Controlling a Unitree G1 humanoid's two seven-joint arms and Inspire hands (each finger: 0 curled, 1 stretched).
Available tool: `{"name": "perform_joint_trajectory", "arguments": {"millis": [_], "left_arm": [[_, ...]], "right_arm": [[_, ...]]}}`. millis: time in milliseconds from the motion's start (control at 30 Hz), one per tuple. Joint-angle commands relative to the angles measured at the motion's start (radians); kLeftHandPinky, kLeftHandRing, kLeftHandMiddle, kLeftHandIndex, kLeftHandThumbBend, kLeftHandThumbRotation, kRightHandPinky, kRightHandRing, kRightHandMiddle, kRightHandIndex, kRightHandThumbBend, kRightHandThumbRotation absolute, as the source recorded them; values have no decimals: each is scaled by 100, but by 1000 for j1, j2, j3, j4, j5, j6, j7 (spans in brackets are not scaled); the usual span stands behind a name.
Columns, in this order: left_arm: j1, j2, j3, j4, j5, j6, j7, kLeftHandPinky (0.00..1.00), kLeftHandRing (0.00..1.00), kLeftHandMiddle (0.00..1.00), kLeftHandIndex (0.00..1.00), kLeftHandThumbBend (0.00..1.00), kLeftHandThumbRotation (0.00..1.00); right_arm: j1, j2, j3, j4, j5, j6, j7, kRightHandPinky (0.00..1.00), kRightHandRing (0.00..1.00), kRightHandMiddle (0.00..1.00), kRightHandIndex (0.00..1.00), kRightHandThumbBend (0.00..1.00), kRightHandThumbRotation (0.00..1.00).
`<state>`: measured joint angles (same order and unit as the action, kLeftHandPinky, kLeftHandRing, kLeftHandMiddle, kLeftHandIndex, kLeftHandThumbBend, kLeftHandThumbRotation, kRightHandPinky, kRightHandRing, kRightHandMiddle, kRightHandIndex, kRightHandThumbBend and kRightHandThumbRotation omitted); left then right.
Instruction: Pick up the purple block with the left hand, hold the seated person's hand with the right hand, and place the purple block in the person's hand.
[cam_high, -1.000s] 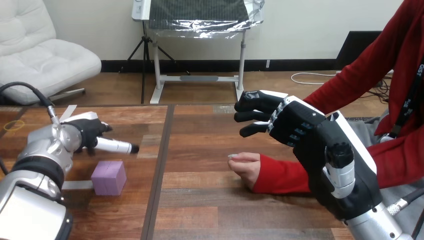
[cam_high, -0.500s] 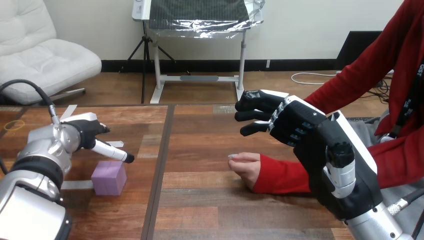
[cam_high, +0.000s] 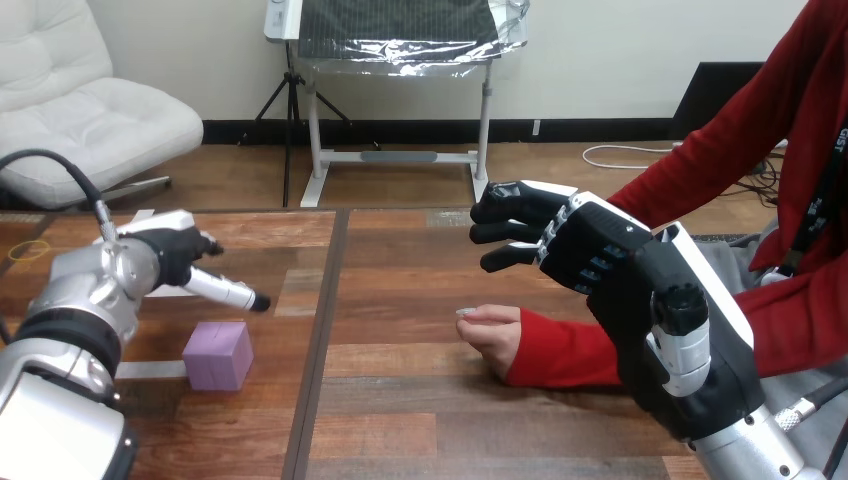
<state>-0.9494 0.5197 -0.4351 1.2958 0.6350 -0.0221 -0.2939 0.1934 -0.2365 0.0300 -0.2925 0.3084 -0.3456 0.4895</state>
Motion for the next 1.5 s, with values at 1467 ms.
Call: {"name": "perform_joint_trajectory", "arguments": {"millis": [1467], "left_arm": [[-55,55,1,-90,-21,-8,-211,93,99,99,97,91,35]], "right_arm": [[-47,9,-23,-1,8,-27,-14,67,75,76,75,93,100]]}}
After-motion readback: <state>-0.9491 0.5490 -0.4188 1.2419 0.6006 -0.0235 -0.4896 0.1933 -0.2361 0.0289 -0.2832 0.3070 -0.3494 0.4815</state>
